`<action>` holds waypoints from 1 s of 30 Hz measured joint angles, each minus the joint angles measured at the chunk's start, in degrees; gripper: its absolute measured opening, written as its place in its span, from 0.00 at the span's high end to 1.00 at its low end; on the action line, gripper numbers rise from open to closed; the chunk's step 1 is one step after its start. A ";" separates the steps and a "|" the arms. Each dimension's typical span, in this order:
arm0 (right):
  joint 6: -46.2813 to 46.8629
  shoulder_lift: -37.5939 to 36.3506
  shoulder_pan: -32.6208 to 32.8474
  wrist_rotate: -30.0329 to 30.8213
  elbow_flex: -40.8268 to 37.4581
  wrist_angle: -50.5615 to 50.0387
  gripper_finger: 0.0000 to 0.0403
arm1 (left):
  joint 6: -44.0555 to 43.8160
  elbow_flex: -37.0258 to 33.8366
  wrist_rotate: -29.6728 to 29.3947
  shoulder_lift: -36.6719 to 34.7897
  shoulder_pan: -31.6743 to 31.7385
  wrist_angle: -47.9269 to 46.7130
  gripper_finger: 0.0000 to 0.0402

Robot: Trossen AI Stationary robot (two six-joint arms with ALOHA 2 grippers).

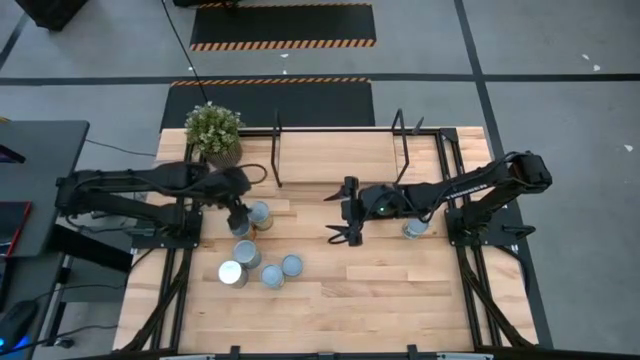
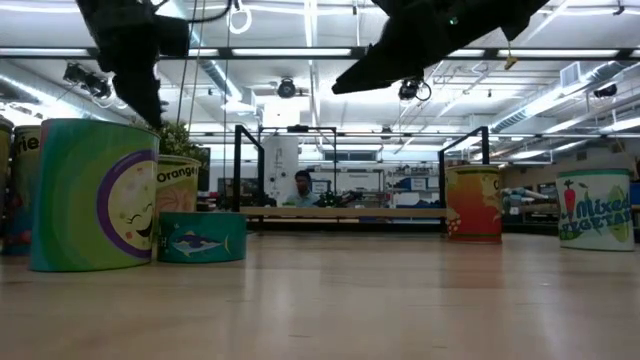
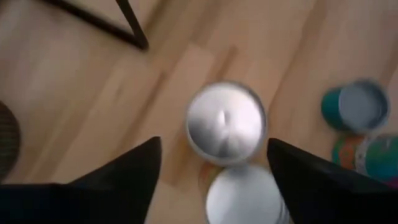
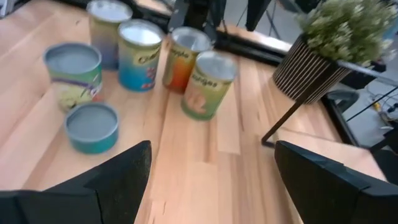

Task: Pick and place cans onto a shelf
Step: Put the canned pineapple on the shelf

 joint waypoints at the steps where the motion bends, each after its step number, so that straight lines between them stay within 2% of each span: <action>1: 0.00 0.00 0.16 0.01 0.00 -0.50 0.14 | -0.32 0.15 1.04 1.02 -0.01 -0.44 0.20; 5: 0.07 0.00 0.54 0.01 0.00 -0.80 0.14 | -3.43 0.29 3.55 4.89 -0.04 1.08 0.12; 10: 1.94 0.00 0.48 0.05 -0.02 -0.52 0.14 | -3.61 0.29 4.60 9.30 -0.02 0.95 0.11; 16: 1.53 0.00 0.48 0.05 -0.02 0.34 0.14 | -2.74 0.90 8.24 10.31 0.05 -0.22 0.11; 22: 0.49 0.00 0.48 0.05 -0.04 2.00 0.14 | -1.99 1.12 7.81 10.34 -0.21 0.53 0.11; 26: 0.48 0.00 0.48 0.05 -0.04 2.65 0.14 | -0.12 1.12 4.36 10.36 -1.08 0.71 0.11; 30: 0.48 0.00 0.48 0.05 -0.04 2.87 0.14 | 0.19 1.12 3.64 10.34 -2.73 -0.07 0.11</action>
